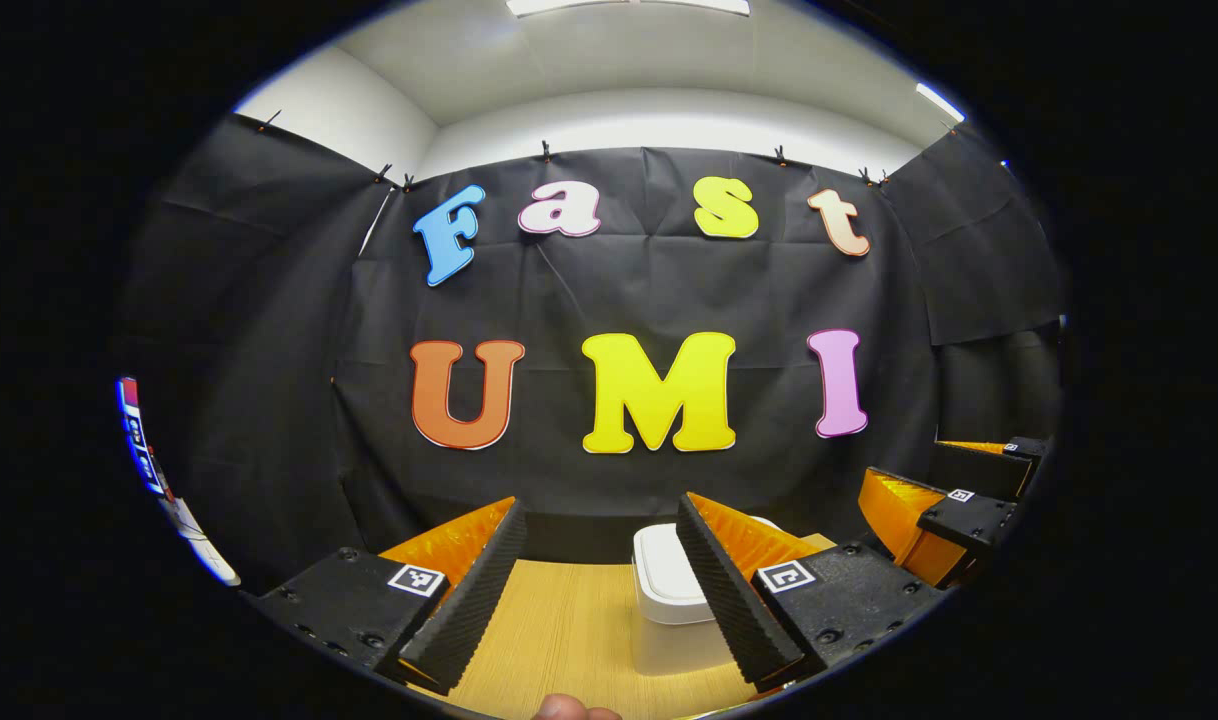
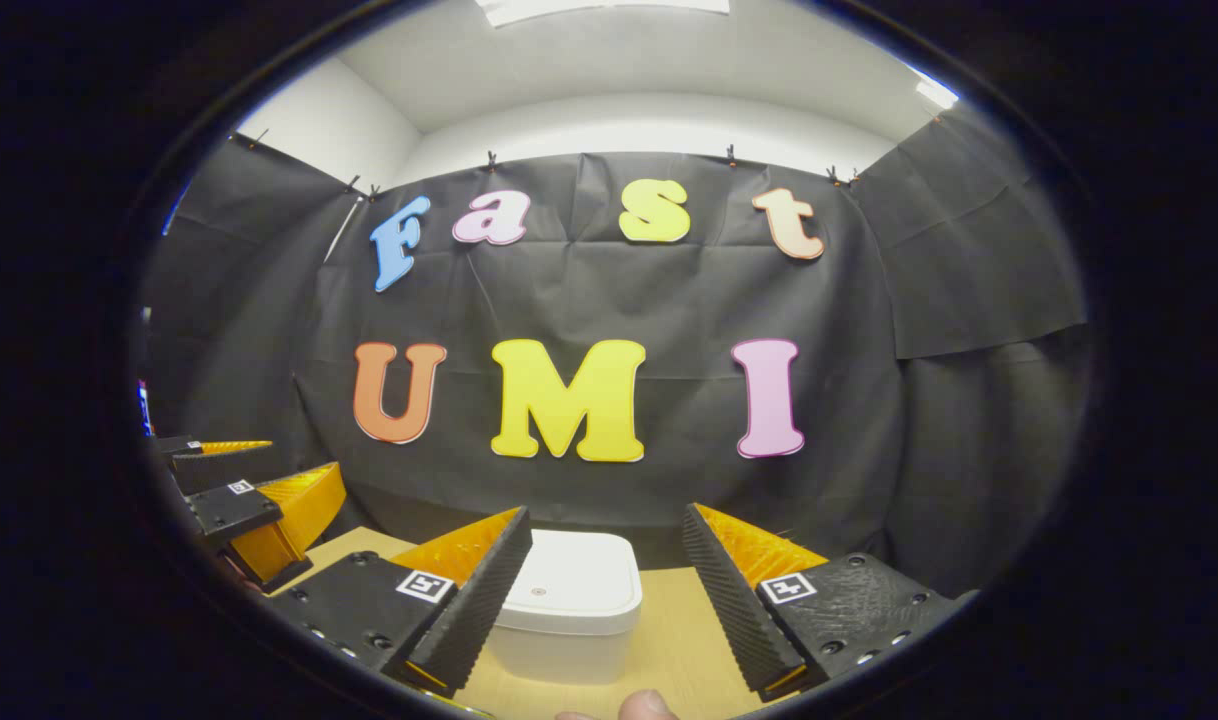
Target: Press the lid of the desktop garbage bin to open it, pick up the crumpled paper on the desktop and throw it into the bin, then pick up the pop can on the desktop and drop it into the bin, and finally close the garbage bin lid.
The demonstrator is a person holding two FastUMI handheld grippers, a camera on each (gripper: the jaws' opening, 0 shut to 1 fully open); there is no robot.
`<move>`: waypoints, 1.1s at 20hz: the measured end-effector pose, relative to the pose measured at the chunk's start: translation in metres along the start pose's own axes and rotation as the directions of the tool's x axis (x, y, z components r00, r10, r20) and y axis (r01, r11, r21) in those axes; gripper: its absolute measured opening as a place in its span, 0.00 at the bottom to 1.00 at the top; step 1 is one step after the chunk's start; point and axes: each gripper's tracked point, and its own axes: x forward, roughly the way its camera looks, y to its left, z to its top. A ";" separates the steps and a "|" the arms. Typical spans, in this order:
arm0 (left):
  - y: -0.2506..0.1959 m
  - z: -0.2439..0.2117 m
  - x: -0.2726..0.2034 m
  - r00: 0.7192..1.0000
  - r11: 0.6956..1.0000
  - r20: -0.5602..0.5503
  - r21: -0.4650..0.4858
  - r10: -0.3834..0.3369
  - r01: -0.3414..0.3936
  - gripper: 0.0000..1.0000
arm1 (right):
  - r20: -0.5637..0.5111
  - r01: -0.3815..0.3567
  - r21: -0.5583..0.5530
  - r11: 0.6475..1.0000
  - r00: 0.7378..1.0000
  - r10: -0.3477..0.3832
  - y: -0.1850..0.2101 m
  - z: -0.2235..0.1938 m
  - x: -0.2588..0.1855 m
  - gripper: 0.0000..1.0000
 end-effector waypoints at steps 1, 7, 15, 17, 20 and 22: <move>0.000 0.000 0.001 1.000 1.000 -0.003 0.000 -0.001 0.001 0.97 | -0.012 -0.011 0.009 1.000 1.000 0.011 0.004 -0.002 0.001 0.93; 0.000 -0.004 0.001 1.000 1.000 -0.010 0.006 -0.004 0.004 0.97 | -0.021 0.008 0.020 1.000 1.000 -0.007 -0.002 -0.003 0.002 0.95; -0.002 -0.007 0.000 1.000 1.000 -0.024 -0.001 0.000 0.000 0.97 | -0.050 -0.004 -0.007 1.000 0.999 0.003 -0.004 -0.012 0.008 0.95; -0.001 -0.007 -0.001 1.000 1.000 -0.025 0.001 0.007 -0.007 0.97 | -0.075 -0.016 -0.018 1.000 0.997 0.015 -0.001 -0.019 0.014 0.95; 0.001 -0.008 0.000 0.999 1.000 -0.029 0.006 0.018 -0.018 0.97 | -0.119 -0.037 -0.020 0.999 0.992 0.034 0.004 -0.031 0.026 0.95; 0.003 -0.011 0.001 0.999 1.000 -0.033 0.007 0.023 -0.023 0.97 | -0.144 -0.042 -0.020 0.999 0.989 0.039 0.006 -0.038 0.036 0.95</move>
